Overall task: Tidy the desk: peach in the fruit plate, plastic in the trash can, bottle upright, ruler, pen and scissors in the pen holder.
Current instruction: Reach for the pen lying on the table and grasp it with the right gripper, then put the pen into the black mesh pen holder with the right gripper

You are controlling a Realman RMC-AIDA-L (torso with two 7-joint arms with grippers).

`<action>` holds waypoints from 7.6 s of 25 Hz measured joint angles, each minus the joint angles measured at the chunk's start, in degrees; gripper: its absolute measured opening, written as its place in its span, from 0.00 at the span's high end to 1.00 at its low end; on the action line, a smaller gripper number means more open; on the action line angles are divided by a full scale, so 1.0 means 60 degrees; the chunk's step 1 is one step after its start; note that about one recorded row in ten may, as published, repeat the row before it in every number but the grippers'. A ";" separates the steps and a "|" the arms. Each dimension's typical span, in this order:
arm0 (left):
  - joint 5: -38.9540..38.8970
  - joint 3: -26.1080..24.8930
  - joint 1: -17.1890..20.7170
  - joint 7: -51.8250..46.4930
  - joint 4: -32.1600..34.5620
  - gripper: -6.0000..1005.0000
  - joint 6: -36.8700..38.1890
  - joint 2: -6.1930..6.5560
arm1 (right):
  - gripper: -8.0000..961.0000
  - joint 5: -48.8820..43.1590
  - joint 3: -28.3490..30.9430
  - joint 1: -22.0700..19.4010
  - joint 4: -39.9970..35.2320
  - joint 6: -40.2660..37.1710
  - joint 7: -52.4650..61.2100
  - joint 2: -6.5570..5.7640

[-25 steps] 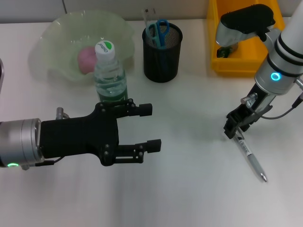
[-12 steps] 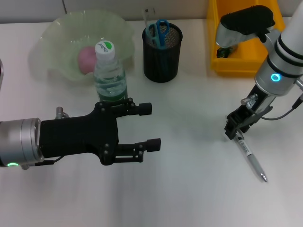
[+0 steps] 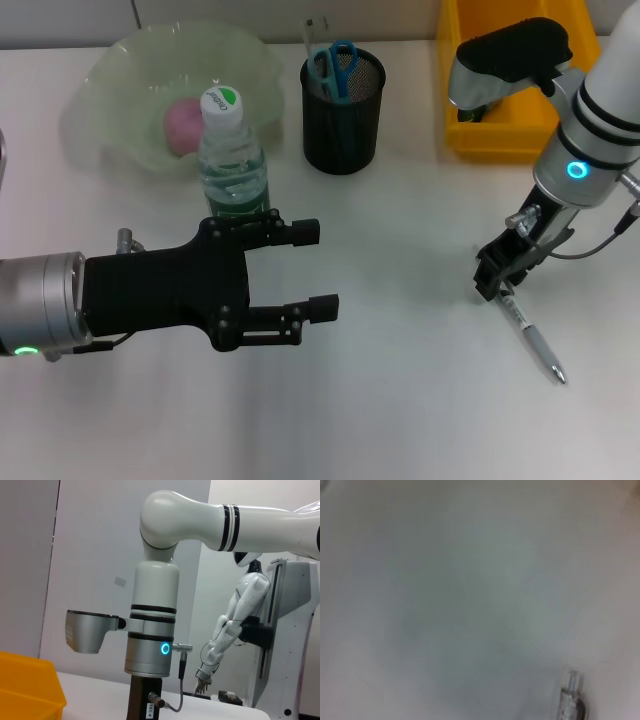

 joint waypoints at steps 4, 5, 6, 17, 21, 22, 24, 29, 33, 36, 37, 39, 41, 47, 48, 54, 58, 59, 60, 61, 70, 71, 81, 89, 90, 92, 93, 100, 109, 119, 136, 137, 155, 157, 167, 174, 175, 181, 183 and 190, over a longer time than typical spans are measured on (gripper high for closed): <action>0.0000 0.0000 0.0005 0.0000 0.0000 0.22 0.0000 -0.0003 | 0.60 0.0021 -0.0005 0.0000 -0.0008 0.0004 0.0000 0.0000; 0.0000 0.0000 0.0006 0.0000 0.0000 0.22 0.0000 -0.0004 | 0.60 0.0022 -0.0005 -0.0001 -0.0005 0.0005 0.0000 0.0000; -0.0001 0.0000 0.0006 0.0000 0.0000 0.22 0.0000 -0.0004 | 0.60 0.0023 -0.0005 0.0000 -0.0003 0.0006 0.0000 -0.0001; -0.0012 -0.0075 -0.0023 0.0000 -0.0028 0.22 0.0000 -0.0005 | 0.65 0.0037 -0.0031 0.0000 0.0009 0.0009 -0.0040 -0.0011; -0.0015 -0.0085 -0.0068 0.0029 -0.0128 0.22 0.0000 -0.0005 | 0.66 0.0039 -0.0205 0.0000 0.0010 0.0017 -0.0012 -0.0012; -0.0016 -0.0086 -0.0071 0.0046 -0.0133 0.22 0.0000 -0.0005 | 0.66 0.0038 -0.0227 0.0000 0.0010 0.0022 0.0000 -0.0012; -0.0021 -0.0087 -0.0072 0.0076 -0.0137 0.22 0.0000 -0.0005 | 0.66 0.0038 -0.0233 0.0000 0.0010 0.0024 -0.0002 -0.0012; -0.0077 -0.0088 -0.0076 0.0106 -0.0137 0.22 0.0000 -0.0004 | 0.72 0.0038 -0.0240 0.0000 0.0010 0.0023 -0.0009 -0.0012; -0.0100 -0.0096 -0.0067 0.0110 -0.0136 0.22 0.0000 -0.0005 | 0.81 0.0038 -0.0240 0.0000 0.0009 0.0023 -0.0031 -0.0012; -0.0102 -0.0103 -0.0067 0.0112 -0.0134 0.22 0.0000 -0.0005 | 0.81 0.0042 -0.0240 0.0000 0.0008 0.0024 -0.0039 -0.0012; -0.0103 -0.0103 -0.0067 0.0113 -0.0132 0.22 0.0000 -0.0005 | 0.81 0.0043 -0.0240 -0.0001 0.0003 0.0032 -0.0042 -0.0011; -0.0103 -0.0103 -0.0067 0.0115 -0.0132 0.22 -0.0001 -0.0005 | 0.83 0.0047 -0.0241 -0.0014 -0.0012 0.0047 -0.0046 -0.0012; -0.0103 -0.0103 -0.0064 0.0116 -0.0132 0.22 -0.0004 -0.0005 | 0.86 0.0050 -0.0255 -0.0020 -0.0015 0.0089 -0.0048 -0.0012; -0.0104 -0.0102 -0.0046 0.0118 -0.0132 0.22 -0.0015 -0.0005 | 0.90 0.0082 -0.0342 -0.0083 -0.0069 0.0209 -0.0057 -0.0012; -0.0104 -0.0105 -0.0045 0.0118 -0.0132 0.22 -0.0015 -0.0005 | 0.90 0.0087 -0.0342 -0.0097 -0.0072 0.0226 -0.0062 -0.0012; -0.0109 -0.0125 -0.0052 0.0118 -0.0131 0.22 -0.0023 -0.0005 | 0.90 0.0389 -0.0361 -0.0357 -0.0435 0.0205 -0.0151 -0.0009; -0.0120 -0.0200 -0.0064 0.0117 -0.0132 0.22 -0.0028 -0.0004 | 0.91 0.0417 -0.0361 -0.0536 -0.0910 0.0049 -0.0155 -0.0018; -0.0123 -0.0209 -0.0064 0.0118 -0.0132 0.22 -0.0026 -0.0004 | 0.91 0.0418 -0.0360 -0.0563 -0.0984 0.0027 -0.0155 -0.0023; -0.0123 -0.0209 -0.0064 0.0118 -0.0132 0.22 -0.0026 -0.0004 | 0.91 0.0418 -0.0360 -0.0582 -0.1034 0.0015 -0.0155 -0.0028; -0.0128 -0.0220 -0.0066 0.0118 -0.0131 0.22 -0.0023 -0.0004 | 0.91 0.0418 -0.0360 -0.0593 -0.1062 0.0000 -0.0155 -0.0031; -0.0132 -0.0221 -0.0075 0.0118 -0.0132 0.22 -0.0016 -0.0005 | 0.90 0.0419 -0.0357 -0.0580 -0.1152 -0.0166 -0.0180 -0.0076; -0.0133 -0.0220 -0.0084 0.0117 -0.0132 0.22 -0.0007 -0.0005 | 0.89 0.0419 -0.0356 -0.0559 -0.1155 -0.0208 -0.0185 -0.0081; -0.0131 -0.0220 -0.0083 0.0118 -0.0132 0.22 -0.0013 -0.0017 | 0.67 0.0419 -0.0587 -0.0504 -0.1007 -0.0222 -0.0196 -0.0046; -0.0134 -0.0220 -0.0082 0.0117 -0.0132 0.22 -0.0016 -0.0020 | 0.64 0.0425 -0.0606 -0.0498 -0.0862 -0.0075 -0.0166 -0.0030; -0.0134 -0.0220 -0.0083 0.0117 -0.0132 0.22 -0.0015 -0.0020 | 0.64 0.0429 -0.0606 -0.0494 -0.0818 -0.0030 -0.0167 -0.0028; -0.0135 -0.0220 -0.0082 0.0117 -0.0132 0.22 -0.0015 -0.0020 | 0.64 0.0437 -0.0607 -0.0486 -0.0726 0.0043 -0.0168 -0.0020; -0.0136 -0.0220 -0.0083 0.0117 -0.0132 0.22 -0.0015 -0.0020 | 0.65 0.0464 -0.0606 -0.0479 -0.0677 0.0082 -0.0168 -0.0016; -0.0195 -0.0219 -0.0083 0.0117 -0.0132 0.22 -0.0015 -0.0020 | 0.65 0.0659 -0.0606 -0.0468 -0.0533 0.0171 -0.0189 -0.0017; -0.0220 -0.0219 -0.0083 0.0117 -0.0133 0.22 -0.0015 -0.0019 | 0.66 0.0668 -0.0744 -0.0468 -0.0517 0.0176 -0.0194 -0.0026; -0.0226 -0.0219 -0.0082 0.0117 -0.0147 0.22 -0.0014 -0.0019 | 0.71 0.0669 -0.1149 -0.0468 -0.0518 0.0226 -0.0175 -0.0026; -0.0404 -0.0233 -0.0005 0.0117 -0.0147 0.22 -0.0014 -0.0013 | 0.82 0.1198 -0.1117 -0.1206 -0.2005 0.0254 -0.0158 -0.0053; -0.0430 -0.0234 0.0007 0.0117 -0.0146 0.22 -0.0015 -0.0009 | 0.82 0.1239 -0.1111 -0.1316 -0.2214 0.0250 -0.0161 -0.0057; -0.0499 -0.0474 0.0009 0.0117 -0.0165 0.22 -0.0019 -0.0010 | 0.80 0.8398 0.1854 -0.4691 -0.4480 0.2215 -0.5000 -0.0100; -0.0499 -0.0488 -0.0033 0.0117 -0.0210 0.22 -0.0027 -0.0015 | 0.80 0.9649 0.2374 -0.4623 -0.3494 0.2386 -0.6257 -0.0099; -0.0499 -0.0498 -0.0230 0.0117 -0.0277 0.22 -0.0191 -0.0004 | 0.79 1.3527 0.2865 -0.3262 0.1047 0.3611 -1.1872 -0.0082; -0.0500 -0.0549 -0.0253 0.0117 -0.0279 0.22 -0.0221 -0.0004 | 0.79 1.5768 0.2835 -0.2349 0.3605 0.3633 -1.5703 -0.0013; -0.0500 -0.0569 -0.0256 0.0117 -0.0290 0.22 -0.0226 -0.0004 | 0.78 1.5853 0.2832 -0.2283 0.3813 0.3625 -1.6034 -0.0012; -0.0505 -0.0615 -0.0302 0.0117 -0.0341 0.22 -0.0311 -0.0004 | 0.78 1.5917 0.2829 -0.2147 0.4405 0.3704 -1.7397 -0.0011; -0.0508 -0.0615 -0.0317 0.0117 -0.0341 0.22 -0.0331 -0.0004 | 0.78 1.5920 0.2832 -0.2132 0.4550 0.3708 -1.7814 -0.0011; -0.0513 -0.0615 -0.0382 0.0117 -0.0340 0.22 -0.0338 -0.0005 | 0.77 1.5941 0.2846 -0.2081 0.4873 0.3714 -1.8938 0.0002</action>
